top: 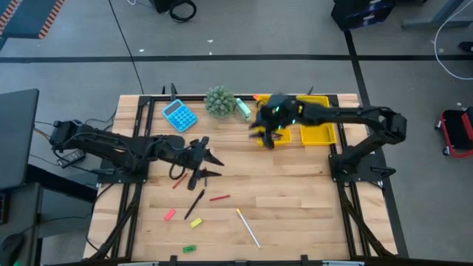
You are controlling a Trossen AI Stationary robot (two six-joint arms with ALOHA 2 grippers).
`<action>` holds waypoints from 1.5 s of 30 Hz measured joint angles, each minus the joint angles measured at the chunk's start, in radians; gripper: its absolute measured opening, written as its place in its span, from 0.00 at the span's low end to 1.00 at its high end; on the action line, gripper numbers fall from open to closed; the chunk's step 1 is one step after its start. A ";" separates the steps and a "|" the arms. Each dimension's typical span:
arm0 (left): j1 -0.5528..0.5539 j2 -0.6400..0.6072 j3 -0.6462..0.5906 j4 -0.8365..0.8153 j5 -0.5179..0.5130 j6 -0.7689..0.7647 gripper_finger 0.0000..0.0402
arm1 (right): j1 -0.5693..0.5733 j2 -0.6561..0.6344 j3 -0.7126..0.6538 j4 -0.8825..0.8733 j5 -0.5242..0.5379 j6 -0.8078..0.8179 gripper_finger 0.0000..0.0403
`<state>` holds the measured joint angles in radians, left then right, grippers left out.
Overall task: Sort crayons/erasers/pens/pencils in bins
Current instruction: Put the white pencil into the top left yellow bin
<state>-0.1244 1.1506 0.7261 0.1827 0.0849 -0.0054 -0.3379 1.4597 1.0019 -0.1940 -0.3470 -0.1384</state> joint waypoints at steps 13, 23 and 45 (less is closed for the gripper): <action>-0.068 -0.067 0.000 -0.092 -0.070 -0.142 0.49 | 0.360 0.169 -0.001 -0.067 0.109 0.214 0.44; -0.213 0.050 0.000 -0.180 -0.197 -0.185 0.42 | 0.454 0.140 -0.001 -0.349 0.309 0.477 0.44; -0.331 0.654 0.545 -0.530 -0.188 0.261 0.41 | 0.632 0.062 -0.001 -0.479 0.452 0.739 0.44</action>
<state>-0.4549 1.8046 1.2707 -0.3468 -0.1027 0.2553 0.2944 1.5215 1.0009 -0.6731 0.1050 0.6002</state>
